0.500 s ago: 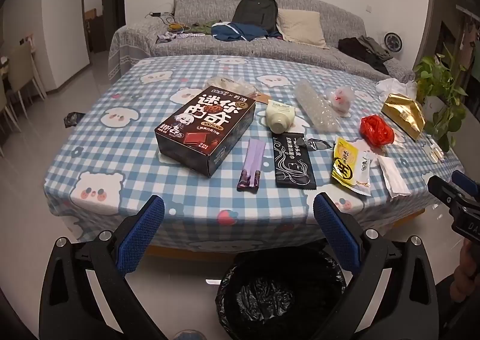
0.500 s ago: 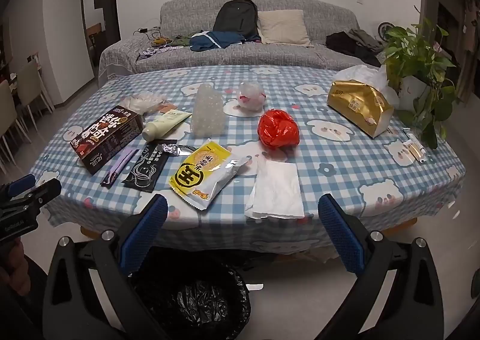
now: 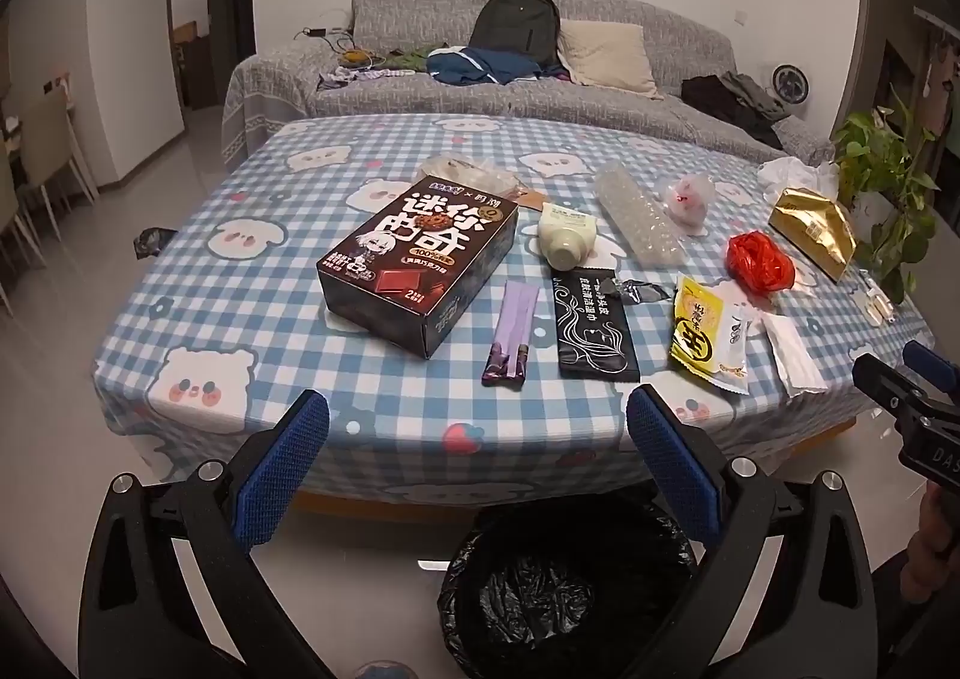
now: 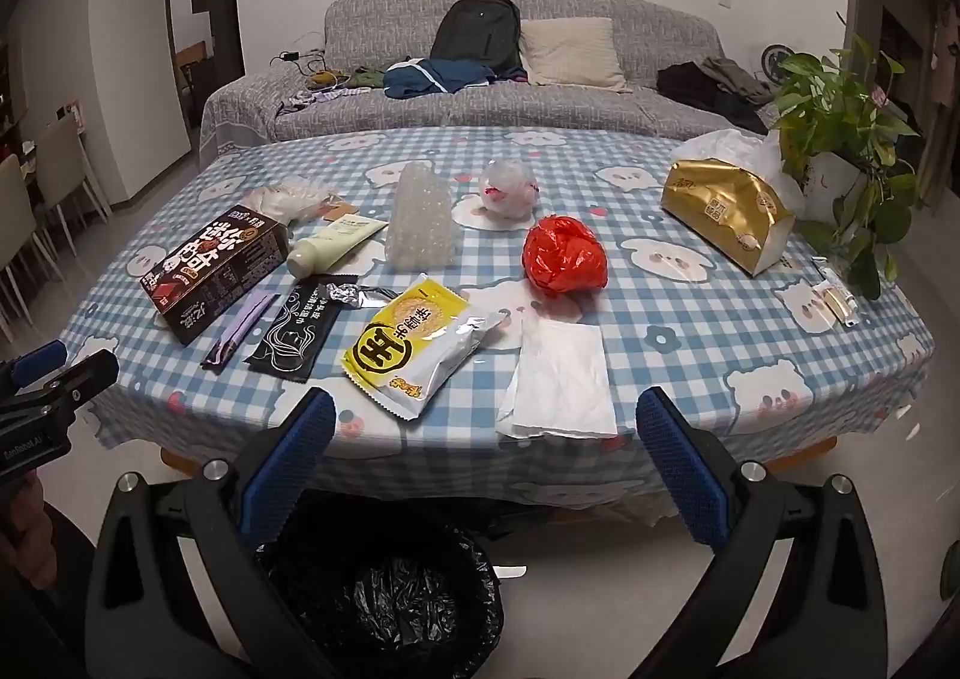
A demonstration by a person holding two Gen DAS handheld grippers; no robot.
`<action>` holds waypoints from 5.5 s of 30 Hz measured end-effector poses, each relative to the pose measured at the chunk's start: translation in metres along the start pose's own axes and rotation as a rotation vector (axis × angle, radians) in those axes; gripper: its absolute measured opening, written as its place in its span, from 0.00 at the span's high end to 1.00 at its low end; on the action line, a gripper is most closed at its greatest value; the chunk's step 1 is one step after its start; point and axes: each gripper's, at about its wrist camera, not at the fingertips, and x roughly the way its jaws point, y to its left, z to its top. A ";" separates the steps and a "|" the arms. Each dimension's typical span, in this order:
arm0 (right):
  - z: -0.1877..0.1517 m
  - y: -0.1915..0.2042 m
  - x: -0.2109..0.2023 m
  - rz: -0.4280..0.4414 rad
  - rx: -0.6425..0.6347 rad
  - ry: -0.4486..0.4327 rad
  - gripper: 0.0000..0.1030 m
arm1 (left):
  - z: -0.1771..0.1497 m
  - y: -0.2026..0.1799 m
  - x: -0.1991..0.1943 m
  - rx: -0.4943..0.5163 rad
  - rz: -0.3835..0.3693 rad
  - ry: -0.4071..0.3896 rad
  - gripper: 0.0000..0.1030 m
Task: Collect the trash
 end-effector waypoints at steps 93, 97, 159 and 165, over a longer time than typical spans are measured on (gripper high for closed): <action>0.033 0.015 0.022 0.025 0.001 0.026 0.06 | 0.035 0.017 0.034 0.024 0.028 0.065 0.06; 0.041 0.029 0.039 0.037 -0.010 0.050 0.06 | 0.052 0.026 0.053 0.033 0.033 0.082 0.06; 0.047 0.051 0.178 -0.007 0.030 0.336 0.42 | 0.114 0.028 0.193 0.192 -0.035 0.254 0.05; 0.049 0.047 0.176 -0.006 0.035 0.330 0.65 | 0.114 0.030 0.192 0.178 -0.030 0.251 0.06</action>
